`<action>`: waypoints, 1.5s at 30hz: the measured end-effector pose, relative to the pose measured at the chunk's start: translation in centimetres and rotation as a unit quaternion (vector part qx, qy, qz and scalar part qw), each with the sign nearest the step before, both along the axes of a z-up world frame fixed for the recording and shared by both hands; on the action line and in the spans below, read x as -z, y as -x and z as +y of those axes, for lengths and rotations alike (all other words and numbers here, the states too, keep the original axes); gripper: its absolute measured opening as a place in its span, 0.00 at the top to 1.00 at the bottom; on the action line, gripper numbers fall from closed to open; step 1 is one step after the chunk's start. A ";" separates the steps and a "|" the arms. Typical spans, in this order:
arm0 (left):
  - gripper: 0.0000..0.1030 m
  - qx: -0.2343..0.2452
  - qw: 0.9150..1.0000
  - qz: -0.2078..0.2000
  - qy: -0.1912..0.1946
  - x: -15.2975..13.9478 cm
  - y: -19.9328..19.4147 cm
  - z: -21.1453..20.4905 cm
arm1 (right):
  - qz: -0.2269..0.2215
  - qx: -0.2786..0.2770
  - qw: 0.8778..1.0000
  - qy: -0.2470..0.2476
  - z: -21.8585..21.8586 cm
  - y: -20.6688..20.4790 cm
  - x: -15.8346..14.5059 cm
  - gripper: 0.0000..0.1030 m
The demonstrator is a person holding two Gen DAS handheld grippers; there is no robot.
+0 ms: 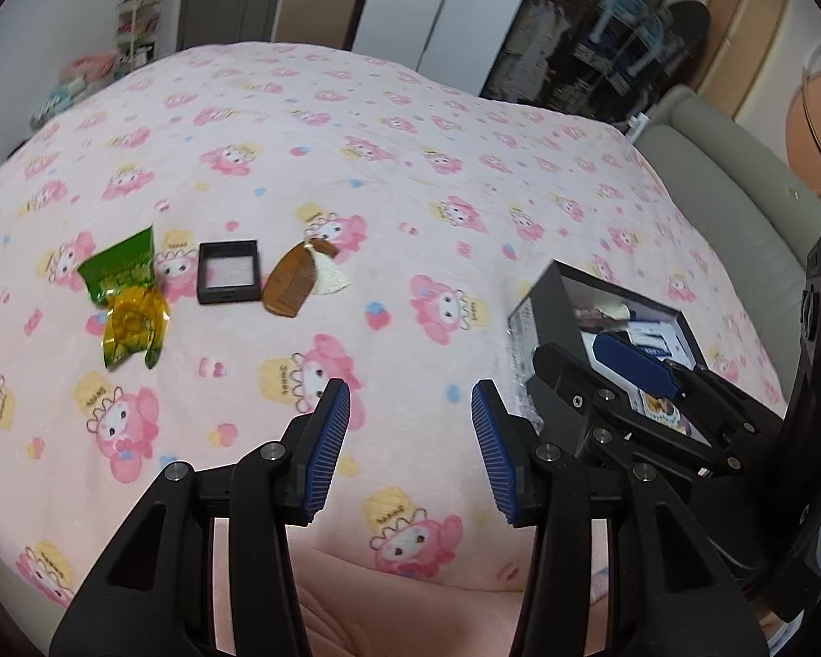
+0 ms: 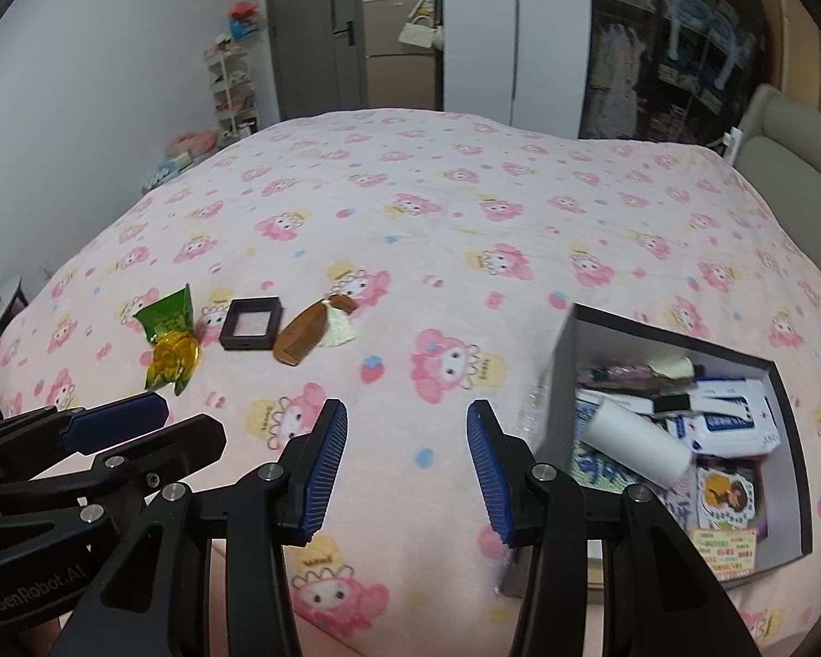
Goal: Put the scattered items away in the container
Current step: 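Move the left tool down around the wooden comb with tassel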
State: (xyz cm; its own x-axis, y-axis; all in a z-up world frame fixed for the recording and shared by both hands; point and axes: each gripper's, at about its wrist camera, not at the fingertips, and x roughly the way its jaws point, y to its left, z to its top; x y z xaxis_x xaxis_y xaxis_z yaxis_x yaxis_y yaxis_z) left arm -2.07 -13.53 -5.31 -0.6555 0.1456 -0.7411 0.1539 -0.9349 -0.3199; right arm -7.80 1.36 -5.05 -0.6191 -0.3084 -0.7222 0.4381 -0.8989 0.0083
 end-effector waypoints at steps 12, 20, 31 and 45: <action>0.59 -0.046 0.997 -0.043 -0.042 1.7 11.4 -7.9 | -0.048 0.010 0.999 0.009 -6.3 9.3 1.5 0.60; 0.60 -0.105 0.981 -0.118 -0.113 10.3 18.8 -12.4 | -0.126 0.002 0.992 -0.021 -10.2 13.9 8.2 0.60; 0.63 -0.089 0.981 -0.155 -0.076 14.8 20.0 -12.3 | -0.193 -0.025 0.980 -0.030 -13.8 15.7 15.5 0.60; 0.62 -0.053 0.956 -0.199 -0.209 17.4 18.9 -10.6 | -0.173 0.025 0.984 -0.023 -11.0 16.3 14.5 0.58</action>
State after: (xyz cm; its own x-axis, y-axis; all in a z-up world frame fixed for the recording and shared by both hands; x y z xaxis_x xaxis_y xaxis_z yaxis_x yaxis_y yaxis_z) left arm -21.01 -24.10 -22.69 -0.3611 0.4317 -0.8266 0.4276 -0.7110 -0.5582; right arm -24.08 -9.62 -19.54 -0.3479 -0.2457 -0.9048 0.3719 -0.9220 0.1074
